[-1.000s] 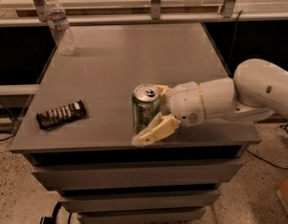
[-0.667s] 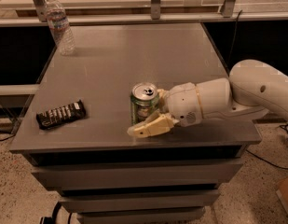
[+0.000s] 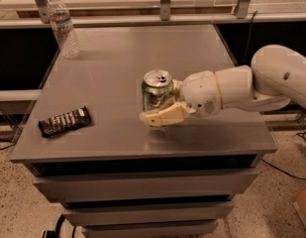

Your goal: Move green can near water bottle

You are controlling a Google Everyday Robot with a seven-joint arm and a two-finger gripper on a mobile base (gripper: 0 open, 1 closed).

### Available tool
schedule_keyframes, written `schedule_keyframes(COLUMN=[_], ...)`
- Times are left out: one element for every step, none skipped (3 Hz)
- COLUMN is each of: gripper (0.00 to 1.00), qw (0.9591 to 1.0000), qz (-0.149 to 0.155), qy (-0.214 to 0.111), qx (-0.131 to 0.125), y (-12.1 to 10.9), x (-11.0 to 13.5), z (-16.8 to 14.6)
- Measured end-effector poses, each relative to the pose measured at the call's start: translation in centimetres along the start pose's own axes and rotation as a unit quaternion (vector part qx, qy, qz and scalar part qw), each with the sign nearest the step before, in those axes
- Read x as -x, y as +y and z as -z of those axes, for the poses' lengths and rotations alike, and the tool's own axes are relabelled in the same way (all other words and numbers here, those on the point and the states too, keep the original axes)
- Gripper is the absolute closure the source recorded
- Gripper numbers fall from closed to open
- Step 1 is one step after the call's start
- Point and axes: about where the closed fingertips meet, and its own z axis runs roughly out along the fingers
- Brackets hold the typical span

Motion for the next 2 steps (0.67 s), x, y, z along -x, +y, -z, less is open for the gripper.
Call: schedule_keyframes(gripper=[1.00, 1.00], qw=[0.9996, 0.9984], qz=[0.026, 0.046], qy=[-0.014, -0.032], qx=[-0.006, -0.011], y=[-2.2, -5.0], x=[4.1, 8.3], z=[0.1, -1.5])
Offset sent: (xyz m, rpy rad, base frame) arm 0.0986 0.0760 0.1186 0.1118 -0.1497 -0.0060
